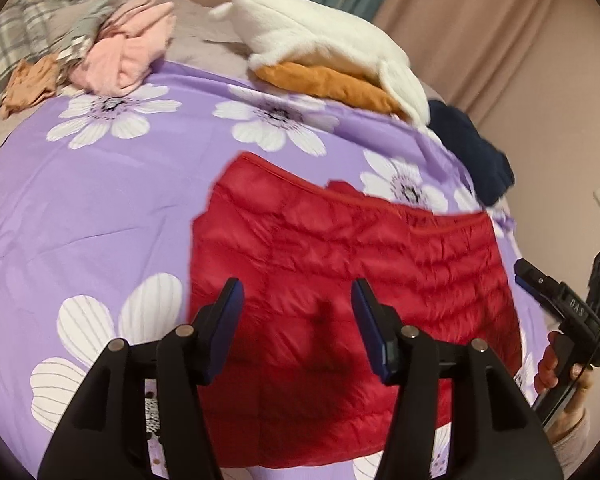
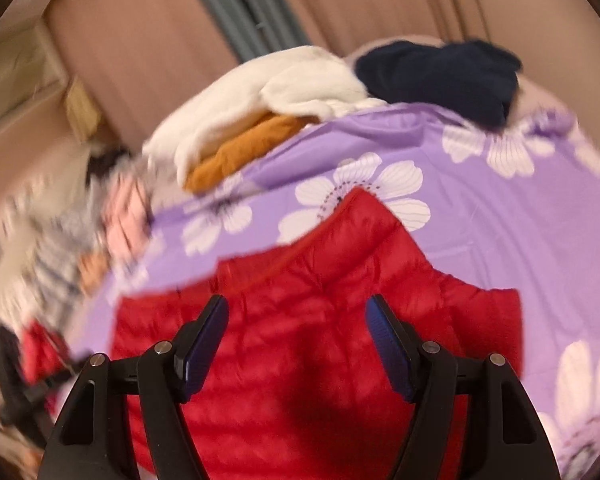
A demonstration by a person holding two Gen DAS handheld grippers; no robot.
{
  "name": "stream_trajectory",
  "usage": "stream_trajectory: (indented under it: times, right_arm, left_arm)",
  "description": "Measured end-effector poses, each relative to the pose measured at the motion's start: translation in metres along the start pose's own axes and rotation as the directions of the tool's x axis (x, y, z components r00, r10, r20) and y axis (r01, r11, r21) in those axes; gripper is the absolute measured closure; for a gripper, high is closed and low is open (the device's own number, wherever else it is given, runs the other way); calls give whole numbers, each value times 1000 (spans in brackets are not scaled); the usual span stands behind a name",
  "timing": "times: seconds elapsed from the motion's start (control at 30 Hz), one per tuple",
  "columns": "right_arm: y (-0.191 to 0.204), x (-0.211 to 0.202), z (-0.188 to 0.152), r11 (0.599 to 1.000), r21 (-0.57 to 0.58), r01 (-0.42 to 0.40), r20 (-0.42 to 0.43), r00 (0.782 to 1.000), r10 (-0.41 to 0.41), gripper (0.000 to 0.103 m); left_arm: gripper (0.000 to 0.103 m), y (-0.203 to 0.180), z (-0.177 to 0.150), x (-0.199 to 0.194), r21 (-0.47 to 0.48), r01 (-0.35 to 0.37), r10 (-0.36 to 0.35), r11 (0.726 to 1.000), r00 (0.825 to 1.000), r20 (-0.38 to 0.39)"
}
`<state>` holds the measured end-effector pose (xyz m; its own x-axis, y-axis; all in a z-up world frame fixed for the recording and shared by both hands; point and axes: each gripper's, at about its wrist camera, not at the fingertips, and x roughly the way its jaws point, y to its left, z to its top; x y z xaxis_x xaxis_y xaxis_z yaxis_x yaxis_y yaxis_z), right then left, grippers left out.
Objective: Fold large clothes
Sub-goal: 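Open both grippers to release the folded hem onto the jacket, then press and smooth the folded jacket flat with both grippers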
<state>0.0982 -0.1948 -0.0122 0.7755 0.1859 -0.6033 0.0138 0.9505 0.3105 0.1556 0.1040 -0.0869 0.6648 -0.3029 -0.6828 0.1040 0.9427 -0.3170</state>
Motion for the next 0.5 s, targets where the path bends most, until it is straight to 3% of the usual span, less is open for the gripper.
stream_trajectory:
  times: [0.2,0.33,0.5]
  right_arm:
    - [16,9,-17,983,-166,80,-5,997,-82,32]
    - [11,25,-19,977,-176,118,-38,991,-127,32]
    - [-4,45,-28,976,-142,164,-90,980,-178,32]
  left_arm:
    - [48,-28,-11,31,120,0,7,993,998,-60]
    - [47,-31,-16,51,140,-22,34,990,995,-89]
    - [47,-23,-16,66,122,-3,17,993,994,-112]
